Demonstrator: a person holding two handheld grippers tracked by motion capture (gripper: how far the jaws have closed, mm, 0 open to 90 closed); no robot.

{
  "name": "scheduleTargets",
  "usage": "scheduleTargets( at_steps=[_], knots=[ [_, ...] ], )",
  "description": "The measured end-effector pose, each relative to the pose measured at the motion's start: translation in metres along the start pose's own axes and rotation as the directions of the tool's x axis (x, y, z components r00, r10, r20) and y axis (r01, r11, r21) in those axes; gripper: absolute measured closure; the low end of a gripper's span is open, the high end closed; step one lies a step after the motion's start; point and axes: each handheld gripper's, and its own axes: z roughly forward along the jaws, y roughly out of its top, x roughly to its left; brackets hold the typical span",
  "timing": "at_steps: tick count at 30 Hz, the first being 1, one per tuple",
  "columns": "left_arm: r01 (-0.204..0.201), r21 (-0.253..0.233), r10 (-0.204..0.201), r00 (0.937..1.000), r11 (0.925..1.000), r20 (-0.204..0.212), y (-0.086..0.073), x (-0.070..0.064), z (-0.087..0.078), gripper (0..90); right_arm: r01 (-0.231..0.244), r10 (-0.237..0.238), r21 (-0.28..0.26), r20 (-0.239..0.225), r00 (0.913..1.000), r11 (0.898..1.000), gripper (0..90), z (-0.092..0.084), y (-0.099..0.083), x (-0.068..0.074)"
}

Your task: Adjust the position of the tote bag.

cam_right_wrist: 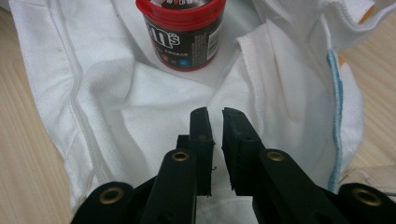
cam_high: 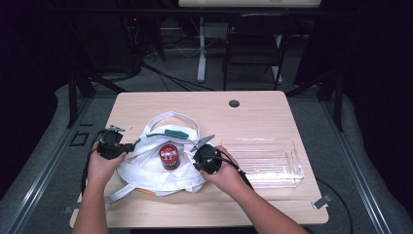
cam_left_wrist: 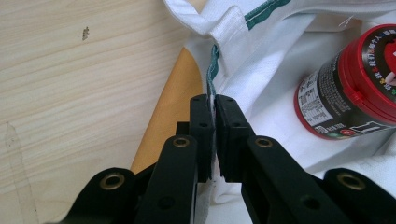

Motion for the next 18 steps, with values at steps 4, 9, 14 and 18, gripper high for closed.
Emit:
scheduleTargets(
  at_steps=[4,9,14,18],
  knots=[
    [0.0,-0.007,0.0,1.0,1.0,0.003,0.0,0.0,-0.002,84.3,-0.003,0.003,-0.009,0.006,1.0,1.0,80.1,-0.004,0.003,0.0],
    [-0.001,-0.012,0.001,0.9999,0.9999,0.015,0.001,0.0,-0.004,80.2,-0.002,0.001,-0.038,-0.009,1.0,0.999,77.9,-0.01,0.009,0.001],
    [0.006,-0.033,-0.005,0.9997,0.9995,0.026,0.001,-0.002,-0.01,75.4,0.02,-0.022,-0.054,-0.027,0.9994,0.998,72.1,-0.015,0.017,0.002],
    [0.005,-0.035,-0.004,0.9997,0.9994,0.025,0.001,0.0,-0.013,72.0,0.032,-0.034,-0.071,-0.03,0.999,0.997,67.4,-0.017,0.021,0.004]
  ],
)
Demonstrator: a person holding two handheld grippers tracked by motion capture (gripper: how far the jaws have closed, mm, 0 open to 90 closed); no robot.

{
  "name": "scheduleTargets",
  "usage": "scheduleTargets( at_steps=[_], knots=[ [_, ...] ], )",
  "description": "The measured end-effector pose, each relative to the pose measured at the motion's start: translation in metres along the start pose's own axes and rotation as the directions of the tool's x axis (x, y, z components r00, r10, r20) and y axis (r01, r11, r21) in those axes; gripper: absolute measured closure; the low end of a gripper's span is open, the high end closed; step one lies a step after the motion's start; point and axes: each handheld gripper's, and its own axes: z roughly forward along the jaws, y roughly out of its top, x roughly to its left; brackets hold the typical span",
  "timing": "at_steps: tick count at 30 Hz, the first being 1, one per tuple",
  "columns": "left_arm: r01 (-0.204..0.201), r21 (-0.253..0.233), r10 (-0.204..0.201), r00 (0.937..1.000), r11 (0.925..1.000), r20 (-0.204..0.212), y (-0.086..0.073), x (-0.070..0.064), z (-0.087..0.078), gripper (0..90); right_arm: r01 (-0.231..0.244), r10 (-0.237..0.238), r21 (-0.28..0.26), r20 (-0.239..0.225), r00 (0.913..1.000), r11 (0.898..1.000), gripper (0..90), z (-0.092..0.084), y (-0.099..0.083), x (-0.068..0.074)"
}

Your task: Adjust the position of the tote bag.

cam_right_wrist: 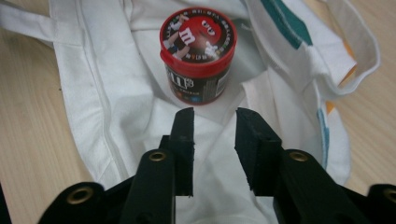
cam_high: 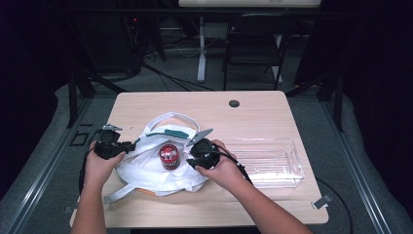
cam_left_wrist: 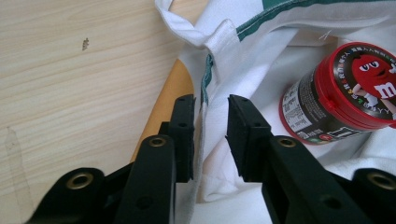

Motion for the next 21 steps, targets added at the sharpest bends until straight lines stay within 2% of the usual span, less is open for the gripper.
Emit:
scheduleTargets(
  at_steps=[1,7,10,14,21],
  knots=[
    [0.003,-0.002,-0.003,1.0,1.0,0.001,0.0,0.0,-0.001,69.7,0.002,-0.002,-0.015,0.004,1.0,1.0,65.6,-0.001,0.001,0.001],
    [0.008,-0.022,-0.008,1.0,0.9997,-0.006,-0.001,0.001,-0.005,66.6,-0.01,0.01,-0.01,-0.006,0.9999,1.0,58.7,-0.002,0.01,-0.003],
    [0.009,-0.019,-0.009,1.0,0.9998,-0.003,-0.001,0.002,-0.007,66.8,0.001,-0.001,-0.004,0.004,1.0,1.0,55.2,-0.003,0.013,-0.004],
    [0.017,-0.024,-0.017,0.9998,0.9996,0.008,-0.001,0.002,-0.007,66.4,0.016,-0.016,-0.024,0.016,0.9997,1.0,50.5,-0.002,0.019,-0.003],
    [0.015,-0.021,-0.015,0.9998,0.9997,0.013,-0.001,0.001,-0.008,65.6,0.045,-0.044,-0.031,0.032,0.9985,0.999,49.6,0.002,0.024,-0.001]
  ],
)
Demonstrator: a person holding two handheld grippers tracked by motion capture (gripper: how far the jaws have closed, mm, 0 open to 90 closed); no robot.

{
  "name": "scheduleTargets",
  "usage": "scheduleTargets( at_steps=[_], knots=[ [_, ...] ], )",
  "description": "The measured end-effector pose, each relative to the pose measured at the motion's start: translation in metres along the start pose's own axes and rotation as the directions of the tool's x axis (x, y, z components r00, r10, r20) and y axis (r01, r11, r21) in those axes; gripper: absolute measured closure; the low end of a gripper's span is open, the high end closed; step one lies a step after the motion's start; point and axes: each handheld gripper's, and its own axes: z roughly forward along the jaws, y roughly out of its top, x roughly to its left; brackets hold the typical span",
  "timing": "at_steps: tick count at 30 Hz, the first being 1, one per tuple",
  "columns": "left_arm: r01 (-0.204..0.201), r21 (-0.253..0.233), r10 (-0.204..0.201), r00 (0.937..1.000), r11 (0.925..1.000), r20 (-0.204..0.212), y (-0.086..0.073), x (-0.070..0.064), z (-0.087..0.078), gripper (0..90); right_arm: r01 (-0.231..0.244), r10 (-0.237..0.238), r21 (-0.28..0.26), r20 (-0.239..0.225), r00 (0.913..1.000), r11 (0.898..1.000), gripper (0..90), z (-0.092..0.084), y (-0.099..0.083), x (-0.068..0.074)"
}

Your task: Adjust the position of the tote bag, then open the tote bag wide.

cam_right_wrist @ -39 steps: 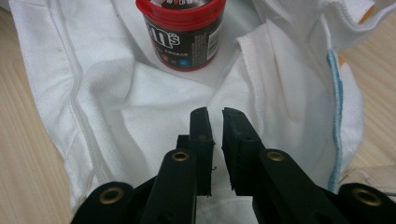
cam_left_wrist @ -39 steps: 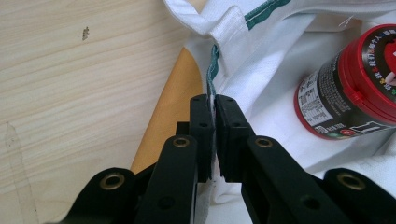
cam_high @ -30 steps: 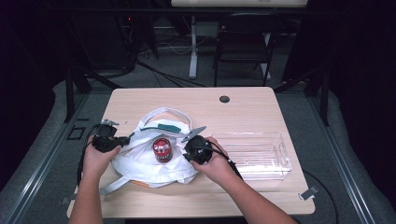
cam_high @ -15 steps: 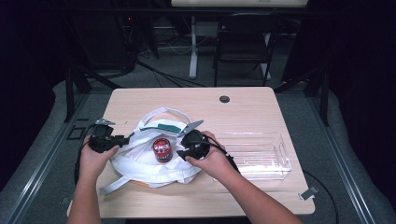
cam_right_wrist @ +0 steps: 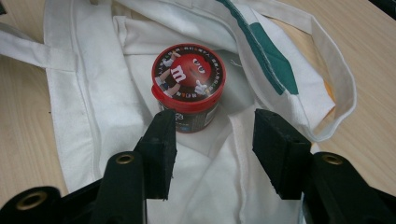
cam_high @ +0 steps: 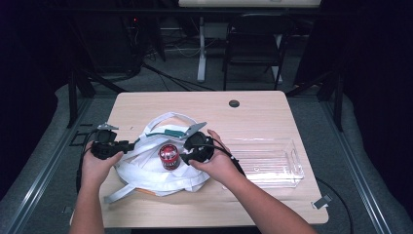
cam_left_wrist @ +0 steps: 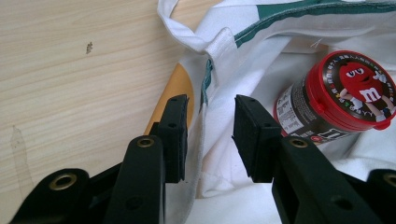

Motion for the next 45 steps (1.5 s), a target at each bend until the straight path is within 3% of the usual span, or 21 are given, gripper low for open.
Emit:
scheduleTargets(
  at_steps=[11,21,24,35,45],
  knots=[
    [-0.002,-0.006,0.002,1.0,1.0,0.0,0.0,0.001,-0.002,64.2,-0.023,0.023,-0.008,-0.017,0.9996,1.0,48.3,0.003,0.011,-0.005],
    [0.005,-0.015,-0.005,1.0,0.9999,0.001,-0.001,0.001,-0.003,62.7,0.023,-0.023,-0.023,-0.002,0.9997,0.999,45.3,0.003,0.022,-0.01],
    [0.005,-0.014,-0.005,1.0,0.9999,-0.001,0.0,0.002,-0.003,62.4,0.015,-0.015,-0.022,-0.007,0.9999,1.0,43.0,0.005,0.024,-0.012],
    [-0.002,-0.017,0.002,1.0,0.9999,-0.001,0.001,0.0,-0.002,58.3,0.018,-0.016,0.048,-0.039,0.9991,0.999,36.8,0.022,0.037,-0.014],
    [-0.016,-0.011,0.016,0.9998,0.9998,-0.01,0.002,-0.001,-0.001,56.5,0.034,-0.029,0.077,-0.06,0.9978,0.996,32.7,0.036,0.043,-0.009]
  ],
)
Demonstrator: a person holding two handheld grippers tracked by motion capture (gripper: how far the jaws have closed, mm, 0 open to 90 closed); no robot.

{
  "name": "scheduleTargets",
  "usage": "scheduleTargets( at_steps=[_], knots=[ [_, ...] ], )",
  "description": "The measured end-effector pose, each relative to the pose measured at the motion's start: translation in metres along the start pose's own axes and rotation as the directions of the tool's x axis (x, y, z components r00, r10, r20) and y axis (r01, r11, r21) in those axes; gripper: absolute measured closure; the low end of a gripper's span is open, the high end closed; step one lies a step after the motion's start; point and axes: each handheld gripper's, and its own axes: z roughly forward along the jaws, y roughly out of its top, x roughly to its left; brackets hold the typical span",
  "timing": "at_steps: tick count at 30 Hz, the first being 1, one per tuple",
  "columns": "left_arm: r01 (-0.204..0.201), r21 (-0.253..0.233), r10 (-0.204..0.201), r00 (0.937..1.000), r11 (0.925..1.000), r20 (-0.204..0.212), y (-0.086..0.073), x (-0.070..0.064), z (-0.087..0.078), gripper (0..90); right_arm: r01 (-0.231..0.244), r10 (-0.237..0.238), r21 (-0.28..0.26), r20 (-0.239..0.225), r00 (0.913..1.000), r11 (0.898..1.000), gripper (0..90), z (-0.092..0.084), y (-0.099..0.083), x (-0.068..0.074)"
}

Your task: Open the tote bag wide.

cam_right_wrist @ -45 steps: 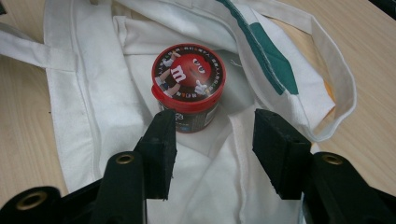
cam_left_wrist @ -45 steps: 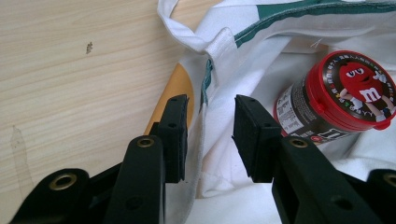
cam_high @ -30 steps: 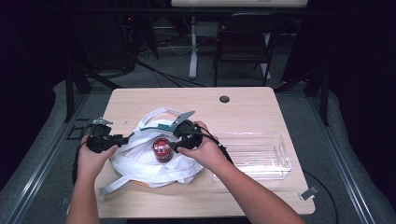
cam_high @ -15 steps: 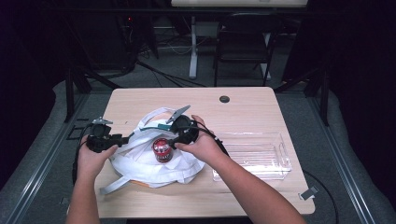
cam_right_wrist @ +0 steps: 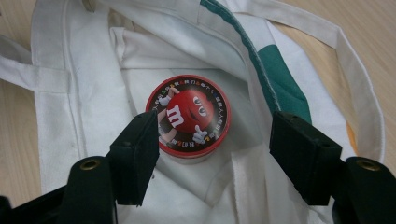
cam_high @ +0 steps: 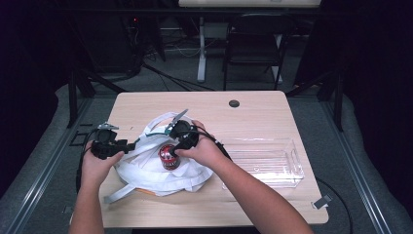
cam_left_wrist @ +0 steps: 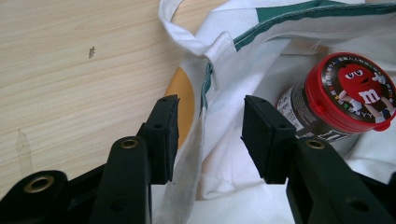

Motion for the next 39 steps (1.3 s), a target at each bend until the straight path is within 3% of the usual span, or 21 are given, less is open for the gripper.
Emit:
scheduleTargets(
  at_steps=[8,13,21,28,39],
  knots=[
    [-0.001,0.007,0.001,1.0,1.0,-0.003,0.0,-0.001,0.001,55.6,0.021,-0.021,0.027,-0.011,0.9997,0.999,32.7,0.012,0.002,0.006],
    [-0.004,0.009,0.004,1.0,0.9999,-0.003,0.0,-0.001,0.001,55.7,0.023,-0.023,0.038,-0.012,0.9997,0.999,37.4,0.017,0.002,0.008],
    [-0.006,0.011,0.006,1.0,0.9999,-0.002,0.0,-0.001,0.001,55.8,0.006,-0.005,0.048,-0.016,0.9999,0.999,39.0,0.022,0.002,0.009],
    [-0.007,0.015,0.007,1.0,0.9999,-0.001,0.0,-0.001,0.002,55.9,0.015,-0.015,0.049,0.007,0.9999,0.999,32.1,0.026,0.003,0.009],
    [-0.004,0.021,0.004,1.0,0.9998,0.0,0.0,-0.001,0.003,55.9,0.013,-0.013,0.076,-0.003,0.9999,0.997,19.9,0.036,0.003,0.008]
  ],
)
